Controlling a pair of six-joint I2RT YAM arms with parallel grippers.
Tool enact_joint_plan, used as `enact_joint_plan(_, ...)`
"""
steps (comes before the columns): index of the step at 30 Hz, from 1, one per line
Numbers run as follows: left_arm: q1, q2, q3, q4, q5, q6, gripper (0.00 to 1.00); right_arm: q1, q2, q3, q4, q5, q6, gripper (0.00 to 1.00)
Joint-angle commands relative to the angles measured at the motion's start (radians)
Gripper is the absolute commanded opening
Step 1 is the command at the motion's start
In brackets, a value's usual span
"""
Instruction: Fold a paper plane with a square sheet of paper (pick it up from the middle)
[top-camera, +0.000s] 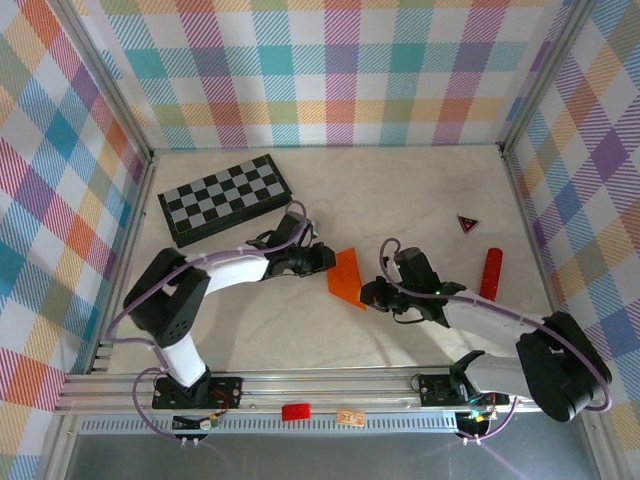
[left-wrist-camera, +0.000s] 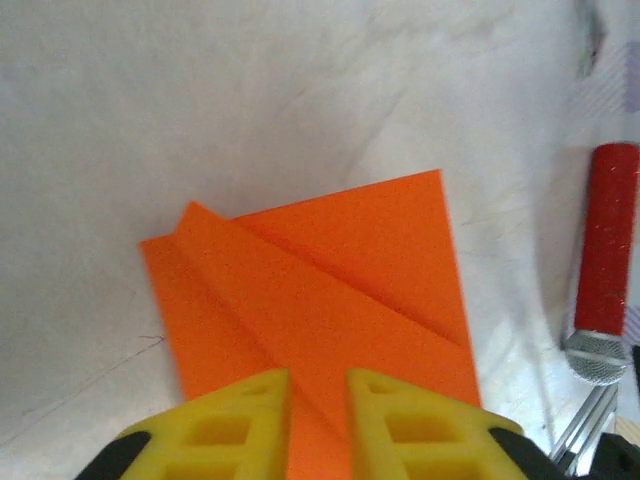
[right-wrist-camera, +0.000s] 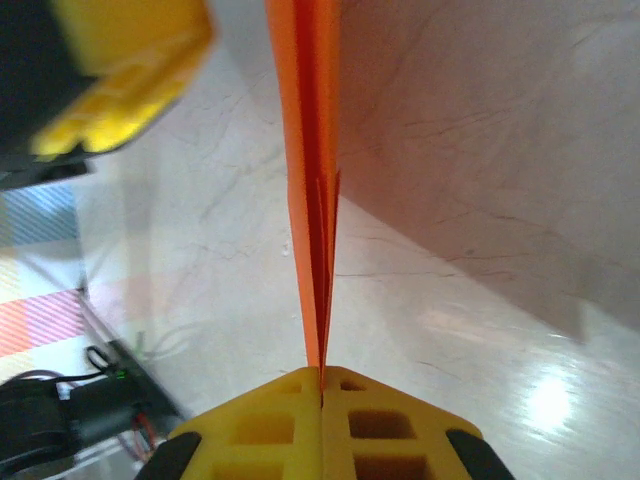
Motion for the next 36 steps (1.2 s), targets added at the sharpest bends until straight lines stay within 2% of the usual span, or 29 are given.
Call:
enact_joint_plan(1,-0.003,-0.113,-0.033,-0.017,-0.112,0.014,0.26,0.005,-0.058,0.065,-0.2,0.147,-0.167,0.02)
enact_joint_plan(5,0.001,-0.212,-0.066,-0.074,-0.245,0.042,0.28,0.031,-0.102,0.147,-0.357,0.319,-0.296,0.02)
enact_joint_plan(8,0.015,-0.261,-0.099,-0.079,-0.289,0.036,0.25,0.08,-0.098,0.215,-0.462,0.499,-0.363,0.02)
enact_joint_plan(13,0.043,-0.293,-0.147,-0.055,-0.306,-0.022,0.24,0.255,0.003,0.348,-0.639,0.922,-0.384,0.02)
enact_joint_plan(16,0.058,-0.305,-0.171,-0.047,-0.321,-0.056,0.24,0.358,0.086,0.393,-0.675,1.107,-0.39,0.01)
enact_joint_plan(19,0.073,-0.316,-0.189,-0.042,-0.338,-0.078,0.24,0.398,0.173,0.422,-0.681,1.149,-0.381,0.01)
enact_joint_plan(29,0.113,-0.344,-0.229,-0.04,-0.345,-0.112,0.26,0.482,0.432,0.527,-0.72,1.139,-0.407,0.02)
enact_joint_plan(32,0.115,-0.343,-0.237,-0.036,-0.345,-0.12,0.26,0.496,0.481,0.543,-0.704,1.074,-0.433,0.05)
enact_joint_plan(36,0.117,-0.337,-0.24,-0.033,-0.342,-0.124,0.27,0.502,0.485,0.544,-0.646,0.897,-0.456,0.13)
